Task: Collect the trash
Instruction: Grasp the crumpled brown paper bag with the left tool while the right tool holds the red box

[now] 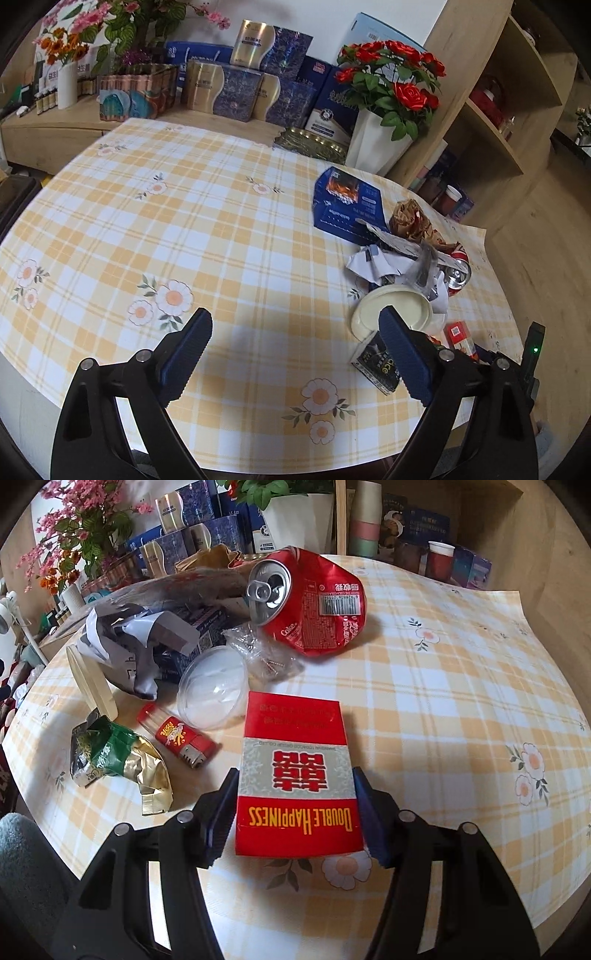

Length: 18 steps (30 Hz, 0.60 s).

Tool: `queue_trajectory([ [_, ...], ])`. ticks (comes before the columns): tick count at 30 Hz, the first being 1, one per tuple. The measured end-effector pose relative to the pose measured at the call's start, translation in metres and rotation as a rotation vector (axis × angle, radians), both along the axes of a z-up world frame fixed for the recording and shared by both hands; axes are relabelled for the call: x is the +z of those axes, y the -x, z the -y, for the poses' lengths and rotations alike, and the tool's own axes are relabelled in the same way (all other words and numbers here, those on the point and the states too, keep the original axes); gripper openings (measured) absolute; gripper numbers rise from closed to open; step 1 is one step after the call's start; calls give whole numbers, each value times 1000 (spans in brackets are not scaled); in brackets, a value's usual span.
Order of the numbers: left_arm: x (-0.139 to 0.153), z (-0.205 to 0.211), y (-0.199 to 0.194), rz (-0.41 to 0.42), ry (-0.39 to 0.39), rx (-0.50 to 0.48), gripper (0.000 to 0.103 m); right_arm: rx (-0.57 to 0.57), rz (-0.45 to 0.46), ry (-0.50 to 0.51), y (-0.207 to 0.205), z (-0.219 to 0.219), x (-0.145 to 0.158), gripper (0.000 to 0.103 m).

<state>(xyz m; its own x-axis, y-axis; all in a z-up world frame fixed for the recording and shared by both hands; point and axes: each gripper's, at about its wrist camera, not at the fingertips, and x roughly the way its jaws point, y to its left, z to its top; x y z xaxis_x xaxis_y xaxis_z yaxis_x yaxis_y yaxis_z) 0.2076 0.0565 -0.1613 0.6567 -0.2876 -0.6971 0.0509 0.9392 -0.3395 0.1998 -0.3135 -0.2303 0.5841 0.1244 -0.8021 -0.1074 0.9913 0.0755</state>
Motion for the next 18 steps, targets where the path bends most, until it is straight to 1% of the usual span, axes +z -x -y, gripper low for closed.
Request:
queue_trajectory([
  [3, -1, 7, -8, -15, 10, -28, 87, 6, -16, -13, -3, -1, -1, 61],
  [4, 0, 10, -11, -15, 8, -36, 87, 9, -19, -19, -4, -2, 0, 63],
  [7, 8, 24, -23, 1, -9, -80, 87, 12, -21, -26, -7, -2, -1, 63],
  [9, 15, 36, -36, 0, -16, -117, 87, 14, -17, -17, -8, -3, -1, 59],
  [11, 22, 48, -54, -16, 2, -163, 86, 27, -14, -28, -7, -3, 1, 58],
  [14, 30, 68, -83, -54, 19, -221, 80, 21, 24, -22, -3, -3, 7, 58],
  [16, 35, 89, -110, -91, 24, -274, 76, 4, 53, -14, 0, -2, 12, 58],
  [18, 36, 115, -141, -138, 32, -327, 73, -16, 70, -30, 2, 2, 16, 58],
])
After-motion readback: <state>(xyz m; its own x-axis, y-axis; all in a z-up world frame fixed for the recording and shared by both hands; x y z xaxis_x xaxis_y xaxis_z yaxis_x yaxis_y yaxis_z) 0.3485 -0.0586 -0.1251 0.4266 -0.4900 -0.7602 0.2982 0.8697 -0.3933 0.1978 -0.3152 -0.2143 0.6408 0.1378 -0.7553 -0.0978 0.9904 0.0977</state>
